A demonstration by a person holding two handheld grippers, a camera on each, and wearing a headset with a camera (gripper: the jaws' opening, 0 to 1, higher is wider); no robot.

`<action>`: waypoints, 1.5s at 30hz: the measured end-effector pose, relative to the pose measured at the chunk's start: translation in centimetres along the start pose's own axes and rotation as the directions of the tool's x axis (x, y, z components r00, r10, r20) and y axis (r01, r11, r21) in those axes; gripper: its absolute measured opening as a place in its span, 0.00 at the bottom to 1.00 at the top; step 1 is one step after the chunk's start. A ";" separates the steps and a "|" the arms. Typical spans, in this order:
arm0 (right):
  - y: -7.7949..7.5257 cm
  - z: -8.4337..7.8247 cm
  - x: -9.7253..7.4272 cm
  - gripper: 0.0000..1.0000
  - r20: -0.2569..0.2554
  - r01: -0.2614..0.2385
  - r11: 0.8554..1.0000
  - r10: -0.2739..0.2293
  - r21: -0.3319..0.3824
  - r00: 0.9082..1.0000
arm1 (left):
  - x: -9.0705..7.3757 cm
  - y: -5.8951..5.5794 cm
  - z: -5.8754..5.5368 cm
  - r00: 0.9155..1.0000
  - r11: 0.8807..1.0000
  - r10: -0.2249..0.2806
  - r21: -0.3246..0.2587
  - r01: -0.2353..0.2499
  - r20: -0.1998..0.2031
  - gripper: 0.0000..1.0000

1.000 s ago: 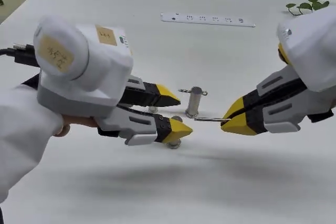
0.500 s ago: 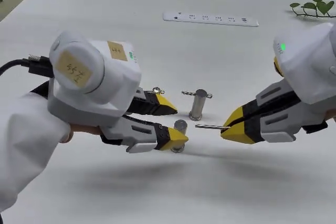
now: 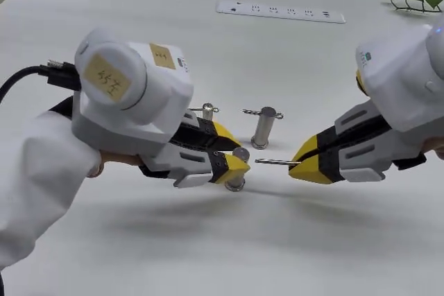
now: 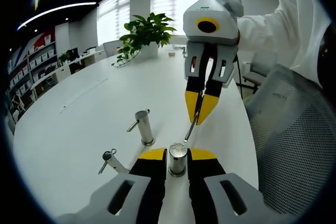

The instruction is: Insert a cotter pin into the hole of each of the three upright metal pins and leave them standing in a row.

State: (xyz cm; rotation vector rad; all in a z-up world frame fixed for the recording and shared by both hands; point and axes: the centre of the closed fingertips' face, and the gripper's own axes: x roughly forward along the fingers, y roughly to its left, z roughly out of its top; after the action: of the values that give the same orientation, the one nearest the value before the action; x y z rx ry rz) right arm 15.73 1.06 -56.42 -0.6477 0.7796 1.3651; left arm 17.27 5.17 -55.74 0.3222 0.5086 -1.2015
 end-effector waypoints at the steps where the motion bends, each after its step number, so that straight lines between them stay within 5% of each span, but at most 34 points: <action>1: 0.0 0.0 0.0 0.00 0.001 -0.001 1.000 0.001 0.000 1.000 | 0.0 -0.1 0.0 1.000 1.000 -0.004 -0.005 0.004 0.002 0.11; 23: -0.2 1.0 0.1 0.00 0.015 0.008 1.000 -0.008 -0.008 1.000 | -0.2 -0.2 -0.1 1.000 1.000 -0.009 0.015 0.009 -0.003 0.10; 45: -0.4 1.7 2.2 0.00 -0.029 -0.010 0.998 0.008 -0.066 1.000 | -0.1 -0.1 -0.2 1.000 1.000 -0.007 0.013 0.007 -0.010 0.10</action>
State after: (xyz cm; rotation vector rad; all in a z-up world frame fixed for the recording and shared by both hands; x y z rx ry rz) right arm 16.43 3.69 -57.14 -0.7177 0.7632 1.3978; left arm 17.12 5.32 -55.81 0.3375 0.5108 -1.2110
